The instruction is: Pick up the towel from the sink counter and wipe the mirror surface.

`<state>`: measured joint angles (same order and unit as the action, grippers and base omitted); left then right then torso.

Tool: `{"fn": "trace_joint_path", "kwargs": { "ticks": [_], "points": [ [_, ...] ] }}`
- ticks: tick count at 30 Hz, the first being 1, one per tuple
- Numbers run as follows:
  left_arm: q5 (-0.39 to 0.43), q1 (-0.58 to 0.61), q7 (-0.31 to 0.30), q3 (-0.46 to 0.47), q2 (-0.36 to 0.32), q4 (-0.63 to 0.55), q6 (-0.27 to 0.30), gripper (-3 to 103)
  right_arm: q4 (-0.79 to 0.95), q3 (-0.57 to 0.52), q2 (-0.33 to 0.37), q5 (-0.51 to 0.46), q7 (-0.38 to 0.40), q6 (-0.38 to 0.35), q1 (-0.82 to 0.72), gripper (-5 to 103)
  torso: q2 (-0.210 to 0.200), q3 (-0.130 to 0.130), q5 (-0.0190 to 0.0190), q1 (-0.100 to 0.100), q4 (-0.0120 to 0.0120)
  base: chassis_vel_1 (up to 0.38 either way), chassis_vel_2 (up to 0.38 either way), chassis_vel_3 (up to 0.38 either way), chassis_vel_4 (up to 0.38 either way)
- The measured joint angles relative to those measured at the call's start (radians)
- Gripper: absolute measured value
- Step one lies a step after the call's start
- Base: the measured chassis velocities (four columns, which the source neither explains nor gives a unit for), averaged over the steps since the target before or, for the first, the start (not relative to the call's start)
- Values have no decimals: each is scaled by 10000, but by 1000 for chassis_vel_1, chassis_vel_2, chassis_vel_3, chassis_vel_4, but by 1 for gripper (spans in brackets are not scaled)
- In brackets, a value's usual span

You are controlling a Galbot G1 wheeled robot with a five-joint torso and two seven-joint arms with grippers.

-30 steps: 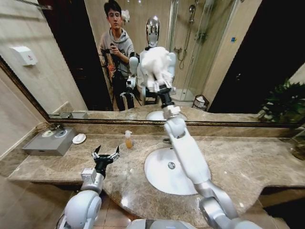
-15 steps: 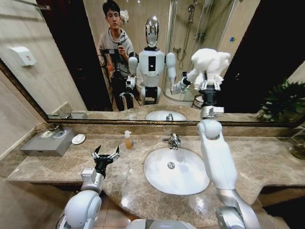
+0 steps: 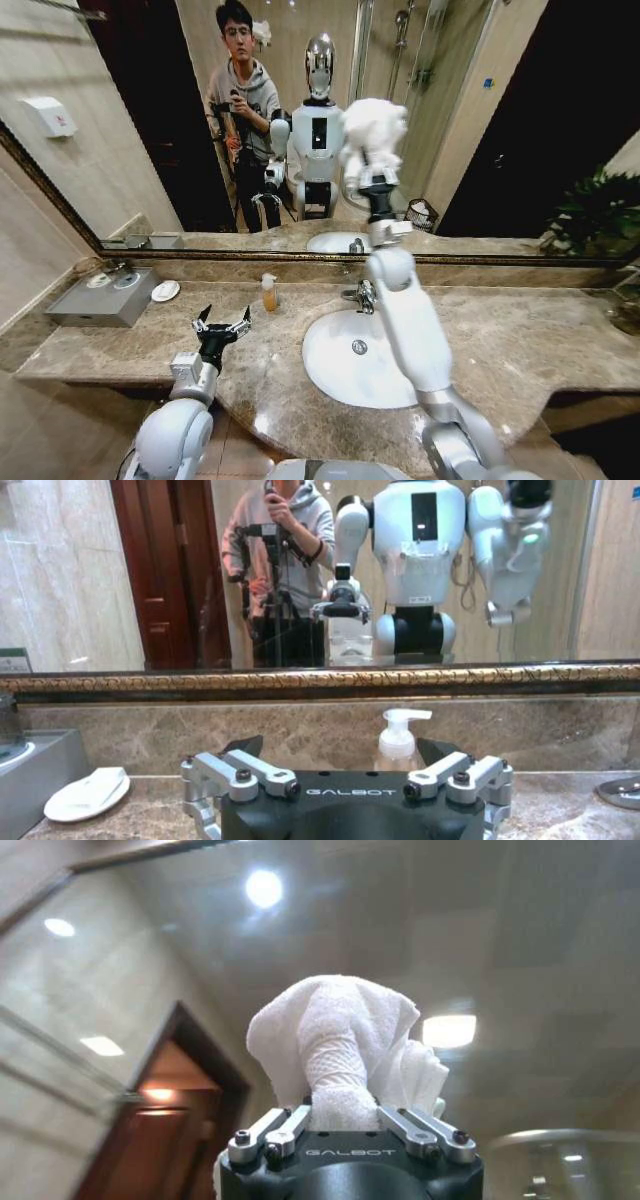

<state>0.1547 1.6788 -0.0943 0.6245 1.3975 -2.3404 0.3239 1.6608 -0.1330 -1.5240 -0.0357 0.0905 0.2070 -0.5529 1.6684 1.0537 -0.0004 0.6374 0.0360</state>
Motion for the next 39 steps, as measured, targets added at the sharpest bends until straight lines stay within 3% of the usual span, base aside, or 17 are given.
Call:
{"fn": "trace_joint_path", "kwargs": {
  "ticks": [7, 11, 15, 20, 24, 33, 39],
  "points": [
    [0, 0, 0, 0, 0, 0, 0, 100, -545, 82, -291, 131, 48, 118, 370, 18, 0, 0, -1, 0, 3, 0, 0, 0, 0],
    [0, 0, 0, 0, 0, 0, 0, 100, -597, -533, 221, -145, 321, 65, 443, 18, 0, 0, 1, 0, -5, 0, 0, 0, 0],
    [0, 0, 0, 0, 0, 0, 0, 100, -72, -1773, 1438, -788, 533, -18, 58, 18, 0, 0, 8, 0, -4, 0, 0, 0, 0],
    [0, -1, 0, 0, 0, 0, 0, 100, 278, -2940, 2096, -1227, 550, -33, -293, 18, 0, 0, 8, 2, -11, 0, 0, 0, 0],
    [0, -1, 0, 0, 0, 0, 0, 100, 291, -3371, 2088, -1319, 561, -33, -304, 18, 0, 0, 6, 1, -3, 0, 0, 0, 0],
    [0, -1, 0, 0, 0, 0, 0, 100, 456, -2119, 1236, -980, 364, -58, -80, 18, 0, 0, 3, 1, 3, 0, 0, 0, 0],
    [0, 0, 0, 0, 0, 0, 0, 100, 507, -86, 439, -493, 97, -9, 275, 18, 0, 0, 0, 1, 2, 0, 0, 0, 0]
  ]
}}
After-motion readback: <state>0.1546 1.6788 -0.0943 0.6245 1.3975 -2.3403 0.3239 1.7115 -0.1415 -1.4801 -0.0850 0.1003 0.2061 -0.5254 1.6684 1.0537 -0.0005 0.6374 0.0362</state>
